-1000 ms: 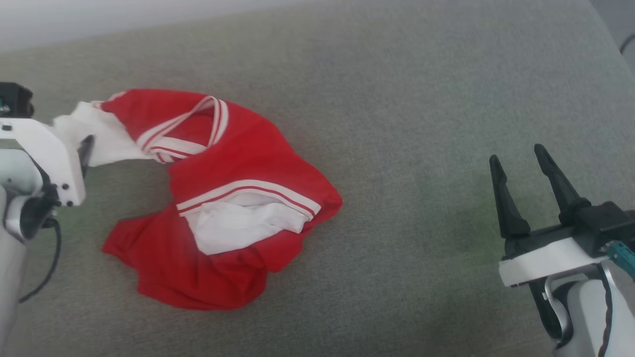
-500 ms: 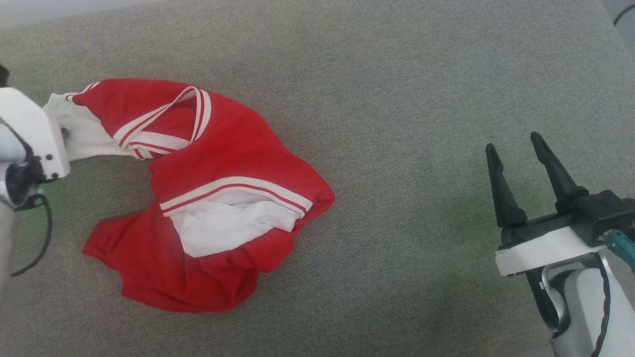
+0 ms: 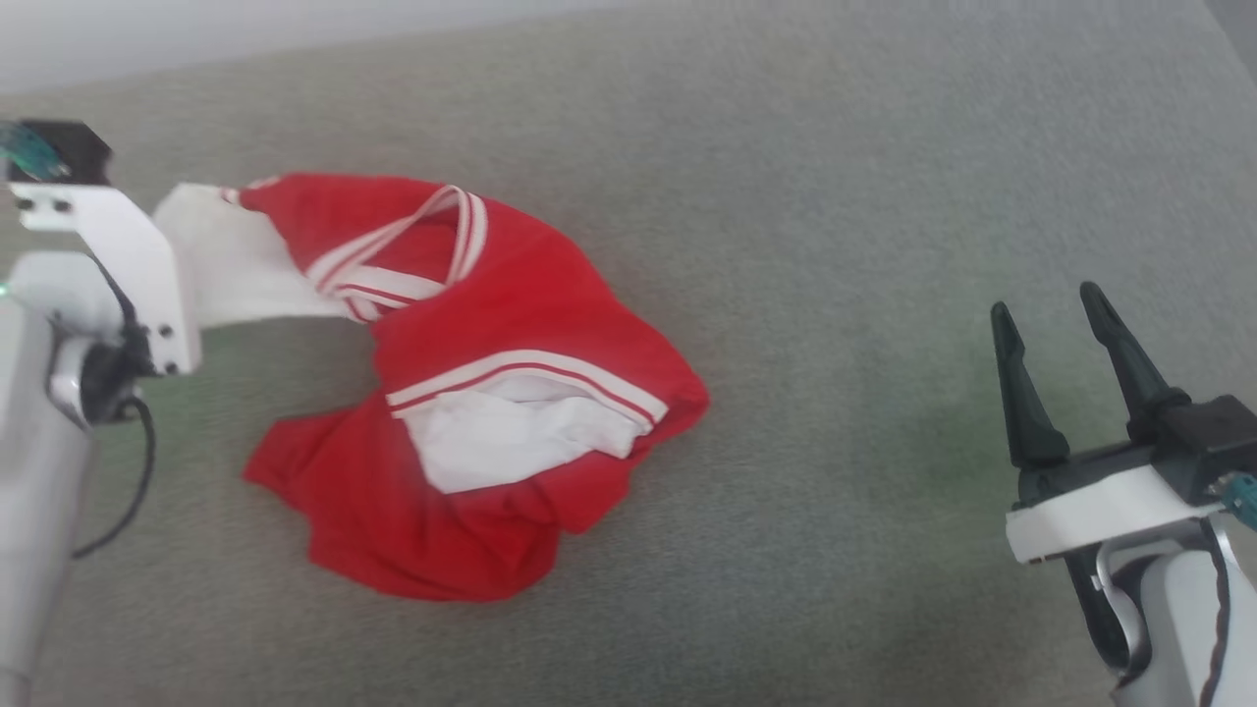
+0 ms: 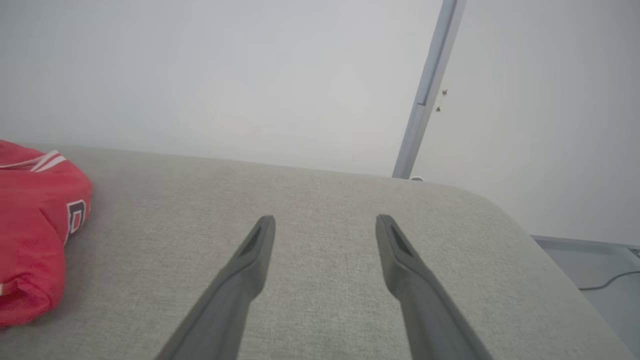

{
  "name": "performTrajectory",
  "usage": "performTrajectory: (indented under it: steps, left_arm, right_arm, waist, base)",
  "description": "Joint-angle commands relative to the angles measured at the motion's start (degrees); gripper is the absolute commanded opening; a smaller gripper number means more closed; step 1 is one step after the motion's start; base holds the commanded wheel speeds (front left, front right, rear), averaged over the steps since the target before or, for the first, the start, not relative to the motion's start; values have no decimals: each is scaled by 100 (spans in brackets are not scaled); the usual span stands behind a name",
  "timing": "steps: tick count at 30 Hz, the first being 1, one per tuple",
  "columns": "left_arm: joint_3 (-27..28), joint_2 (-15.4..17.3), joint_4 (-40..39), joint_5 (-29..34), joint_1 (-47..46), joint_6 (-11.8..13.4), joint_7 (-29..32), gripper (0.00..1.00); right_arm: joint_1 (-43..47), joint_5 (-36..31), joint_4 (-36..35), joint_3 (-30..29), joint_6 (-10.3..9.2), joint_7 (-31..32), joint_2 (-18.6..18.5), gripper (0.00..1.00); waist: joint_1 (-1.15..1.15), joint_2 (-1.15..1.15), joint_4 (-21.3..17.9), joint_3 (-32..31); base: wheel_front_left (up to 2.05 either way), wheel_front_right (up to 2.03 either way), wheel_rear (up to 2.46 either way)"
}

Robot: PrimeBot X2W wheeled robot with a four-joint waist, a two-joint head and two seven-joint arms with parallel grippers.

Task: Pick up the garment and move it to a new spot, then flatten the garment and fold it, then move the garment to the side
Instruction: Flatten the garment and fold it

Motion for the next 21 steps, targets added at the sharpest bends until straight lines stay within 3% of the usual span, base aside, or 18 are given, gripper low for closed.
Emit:
performTrajectory:
  steps: [1,8,15,21]
  left_arm:
    - [4,28,-140,-2,166,39,60,0]
    - [-26,160,-1541,-222,1209,405,671,0]
    - [-50,368,-3158,-397,2438,1011,1399,0]
    - [63,331,-3751,-562,3038,1224,1303,1]
  right_arm:
    - [69,-6,-31,-14,0,-25,-18,100]
    - [254,-55,-43,-36,0,-26,-74,100]
    - [337,7,-56,29,0,10,-112,100]
    - [322,79,-83,175,0,80,-172,100]
  waist:
    - [0,0,186,-179]
    - [0,0,631,-525]
    - [0,0,944,-718]
    - [0,0,1062,-758]
  base:
    - [0,0,0]
    - [0,0,0]
    - [0,0,0]
    - [0,0,0]
